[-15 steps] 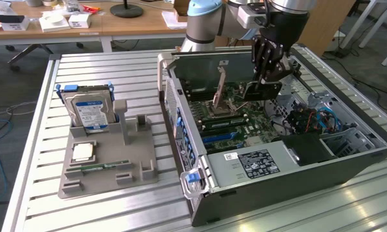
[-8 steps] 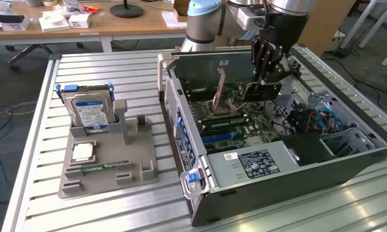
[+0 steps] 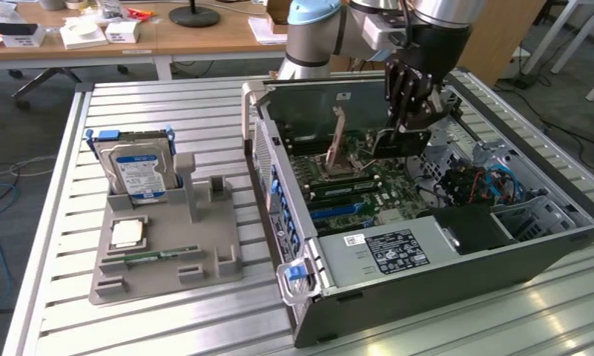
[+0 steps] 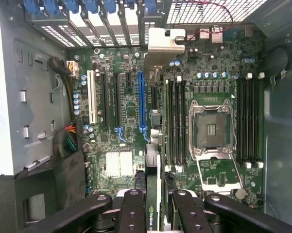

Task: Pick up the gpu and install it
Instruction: 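Insert the gpu into the slot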

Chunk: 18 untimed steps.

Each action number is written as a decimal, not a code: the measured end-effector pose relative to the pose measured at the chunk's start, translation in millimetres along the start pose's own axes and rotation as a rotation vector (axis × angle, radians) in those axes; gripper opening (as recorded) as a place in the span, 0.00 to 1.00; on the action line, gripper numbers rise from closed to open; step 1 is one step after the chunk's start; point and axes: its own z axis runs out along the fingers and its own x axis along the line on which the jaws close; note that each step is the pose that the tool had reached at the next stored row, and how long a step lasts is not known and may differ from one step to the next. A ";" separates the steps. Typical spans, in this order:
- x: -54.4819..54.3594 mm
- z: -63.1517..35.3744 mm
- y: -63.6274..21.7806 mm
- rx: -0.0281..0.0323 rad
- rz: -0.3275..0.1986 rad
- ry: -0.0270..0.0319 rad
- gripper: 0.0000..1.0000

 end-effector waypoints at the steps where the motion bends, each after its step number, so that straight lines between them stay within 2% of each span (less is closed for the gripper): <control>1: 0.0 0.5 0.0 0.0000 0.000 0.0000 0.25; 18: 0.0 8.5 0.1 0.0001 0.000 -0.0001 0.25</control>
